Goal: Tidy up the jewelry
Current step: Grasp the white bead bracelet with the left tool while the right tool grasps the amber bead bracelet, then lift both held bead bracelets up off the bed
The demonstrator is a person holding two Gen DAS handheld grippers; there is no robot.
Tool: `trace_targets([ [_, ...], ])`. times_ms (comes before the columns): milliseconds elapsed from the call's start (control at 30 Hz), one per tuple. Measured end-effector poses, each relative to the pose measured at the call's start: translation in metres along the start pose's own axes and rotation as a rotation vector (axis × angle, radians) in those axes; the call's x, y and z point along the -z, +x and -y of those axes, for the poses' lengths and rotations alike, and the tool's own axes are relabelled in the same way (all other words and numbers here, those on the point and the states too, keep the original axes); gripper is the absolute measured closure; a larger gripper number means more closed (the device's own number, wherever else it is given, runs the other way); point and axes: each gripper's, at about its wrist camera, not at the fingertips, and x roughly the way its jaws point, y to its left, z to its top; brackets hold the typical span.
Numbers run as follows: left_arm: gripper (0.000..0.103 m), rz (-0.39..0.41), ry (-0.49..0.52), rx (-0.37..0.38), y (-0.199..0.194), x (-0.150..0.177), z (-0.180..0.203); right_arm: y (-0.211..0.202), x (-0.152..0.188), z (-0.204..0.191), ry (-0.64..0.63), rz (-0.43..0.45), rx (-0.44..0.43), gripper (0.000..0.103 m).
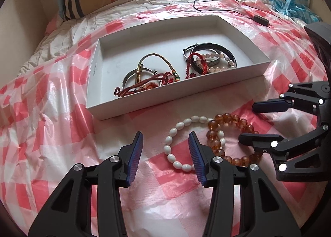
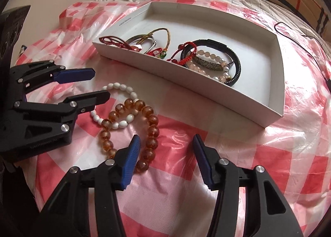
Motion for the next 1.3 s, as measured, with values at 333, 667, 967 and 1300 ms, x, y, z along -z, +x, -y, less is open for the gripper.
trace_targets([
  [333, 0.096, -0.072, 0.021, 0.054, 0.017, 0.003, 0.016, 0.005, -0.004, -0.008, 0.03, -0.013, -0.019, 0.09],
  [667, 0.096, 0.04, -0.129, 0.349, -0.045, 0.005, -0.004, -0.03, 0.033, 0.032, 0.415, 0.168, -0.534, 0.09],
  [967, 0.096, 0.177, -0.242, 0.371, -0.09, 0.013, -0.025, -0.058, 0.036, 0.03, 0.488, 0.383, -0.812, 0.09],
  [1300, 0.096, 0.183, -0.275, 0.318, -0.082, 0.01, -0.034, -0.065, 0.038, 0.048, 0.55, 0.447, -0.899, 0.09],
])
